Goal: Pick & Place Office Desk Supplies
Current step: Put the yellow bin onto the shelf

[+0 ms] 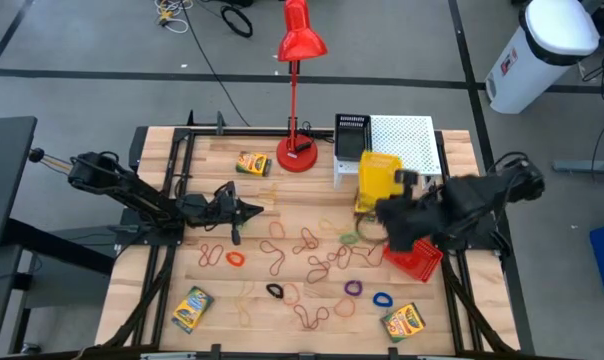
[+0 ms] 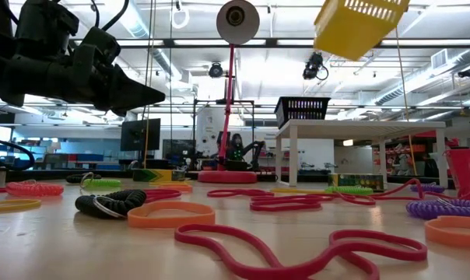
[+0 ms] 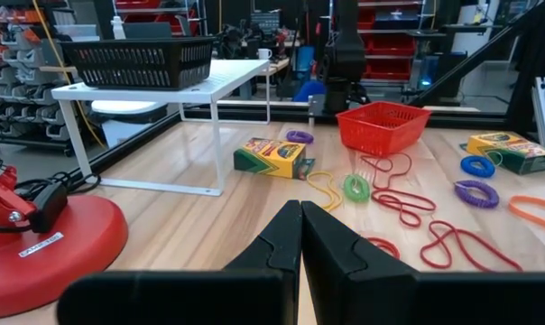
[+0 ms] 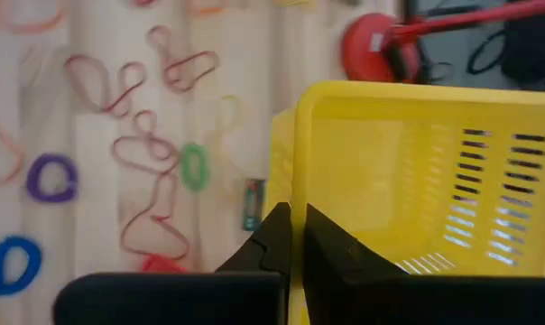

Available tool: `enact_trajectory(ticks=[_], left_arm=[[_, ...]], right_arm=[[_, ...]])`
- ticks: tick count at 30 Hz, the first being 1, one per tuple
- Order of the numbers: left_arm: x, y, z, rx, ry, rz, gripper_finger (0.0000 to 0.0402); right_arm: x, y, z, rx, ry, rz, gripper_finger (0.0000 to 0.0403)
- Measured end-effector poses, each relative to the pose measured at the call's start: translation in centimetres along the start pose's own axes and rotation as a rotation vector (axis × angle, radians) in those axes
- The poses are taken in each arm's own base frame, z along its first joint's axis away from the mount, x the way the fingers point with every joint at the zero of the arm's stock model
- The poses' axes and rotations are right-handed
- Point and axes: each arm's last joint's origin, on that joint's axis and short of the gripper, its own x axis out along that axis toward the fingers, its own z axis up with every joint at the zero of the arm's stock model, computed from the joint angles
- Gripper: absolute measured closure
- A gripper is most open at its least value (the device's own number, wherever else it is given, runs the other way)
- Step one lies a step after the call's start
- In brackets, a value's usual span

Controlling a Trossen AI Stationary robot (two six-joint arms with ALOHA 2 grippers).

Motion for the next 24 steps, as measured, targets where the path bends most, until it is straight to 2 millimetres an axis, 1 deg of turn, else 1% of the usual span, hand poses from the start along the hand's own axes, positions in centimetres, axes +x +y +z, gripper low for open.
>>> enact_trajectory(ticks=[4,7,14,18,21,24], left_arm=[[0.0,0.0,0.0,0.0,0.0,0.0,0.0383],[0.0,0.0,0.0,0.0,0.0,0.0,0.0383],[0.0,0.0,0.0,0.0,0.0,0.0,0.0383],[0.0,0.0,0.0,0.0,0.001,0.0,0.0383],[0.0,0.0,0.0,0.0,0.001,0.0,0.0383],[0.0,0.0,0.0,0.0,0.001,0.0,0.0383]], right_arm=[[-0.2,-2.4,-0.5,0.032,-0.007,-0.029,0.0389],[0.6,-4.0,-0.8,0.027,0.025,-0.068,0.0393],[4.0,-7.4,-2.4,0.017,0.193,-0.152,0.0383],[5.9,-9.1,-3.8,0.016,0.299,-0.179,0.0393],[7.3,-9.9,-4.8,0.02,0.365,-0.176,0.0393],[9.1,-10.5,-5.4,0.022,0.392,-0.154,0.0382]])
